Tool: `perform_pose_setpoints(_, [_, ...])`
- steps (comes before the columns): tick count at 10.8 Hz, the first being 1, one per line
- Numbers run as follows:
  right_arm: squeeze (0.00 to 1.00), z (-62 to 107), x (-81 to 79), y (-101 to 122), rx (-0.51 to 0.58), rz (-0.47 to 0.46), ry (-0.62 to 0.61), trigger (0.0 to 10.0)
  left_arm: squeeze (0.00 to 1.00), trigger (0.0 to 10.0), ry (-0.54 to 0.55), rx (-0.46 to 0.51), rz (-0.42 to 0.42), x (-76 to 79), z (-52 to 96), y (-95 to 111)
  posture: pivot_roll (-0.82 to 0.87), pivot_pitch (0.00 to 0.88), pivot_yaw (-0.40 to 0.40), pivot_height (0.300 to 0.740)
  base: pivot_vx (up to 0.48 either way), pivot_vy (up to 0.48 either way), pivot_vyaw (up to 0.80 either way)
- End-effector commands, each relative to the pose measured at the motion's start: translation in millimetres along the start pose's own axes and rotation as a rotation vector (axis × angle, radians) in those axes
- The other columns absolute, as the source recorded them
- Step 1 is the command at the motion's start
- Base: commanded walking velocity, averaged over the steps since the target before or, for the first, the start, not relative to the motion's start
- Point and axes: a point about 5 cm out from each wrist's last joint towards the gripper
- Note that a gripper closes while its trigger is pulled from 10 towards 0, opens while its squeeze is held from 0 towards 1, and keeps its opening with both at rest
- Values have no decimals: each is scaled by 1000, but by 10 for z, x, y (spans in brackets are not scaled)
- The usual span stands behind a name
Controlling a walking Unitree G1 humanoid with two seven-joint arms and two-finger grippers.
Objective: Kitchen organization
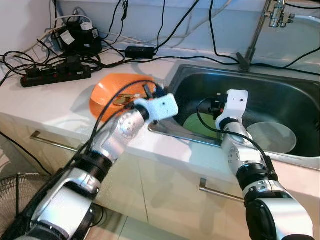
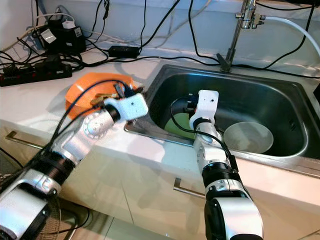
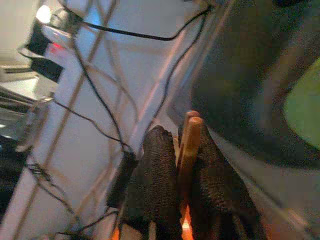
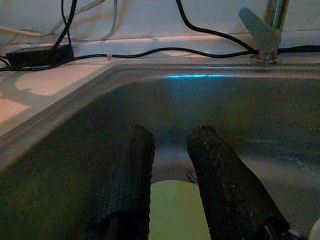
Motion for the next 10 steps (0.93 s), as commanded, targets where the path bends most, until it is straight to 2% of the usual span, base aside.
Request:
perform_pose_setpoints(1, [0,9,12,12,6,-8,-4,10000,0,0,19,-17,-15,-53,11,-18,173,0,41,740,0,0,0])
perform_pose_setpoints(3, [0,9,5,13,6,-9,-2,10000,0,0,80,-17,-99,-172,22,38,175,0,40,740,0,0,0])
perform_pose_setpoints(4, [0,7,-4,18,8,-7,1,10000,0,0,149,-1,-185,-316,42,122,176,0,40,740,0,0,0])
perform_pose_setpoints(6, [0,8,-9,28,17,-7,7,10000,0,0,247,75,-269,-479,84,298,178,0,38,740,0,0,0])
perform_pose_setpoints(7, [0,7,-8,40,26,-7,6,10000,0,3020,315,175,-269,-562,116,476,179,0,37,740,0,0,0])
perform_pose_setpoints(8, [0,6,-10,52,35,-6,8,10000,0,10000,328,240,-227,-565,131,567,179,0,37,740,0,0,0])
perform_pose_setpoints(9, [345,7,-19,91,67,-15,21,10000,0,10000,335,367,-96,-539,166,724,177,0,39,740,0,0,0])
perform_pose_setpoints(10, [1000,14,-16,137,109,-18,35,10000,0,10000,341,479,38,-539,218,867,176,0,39,740,0,0,0])
Point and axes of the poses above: a point about 5 cm out from each wrist's last joint towards the gripper, its own z axis pointing back from the gripper into the wrist, its own y axis along the axis of the wrist's last joint, x = y × z, and after that the axes turned 15 degrees about z, right-handed
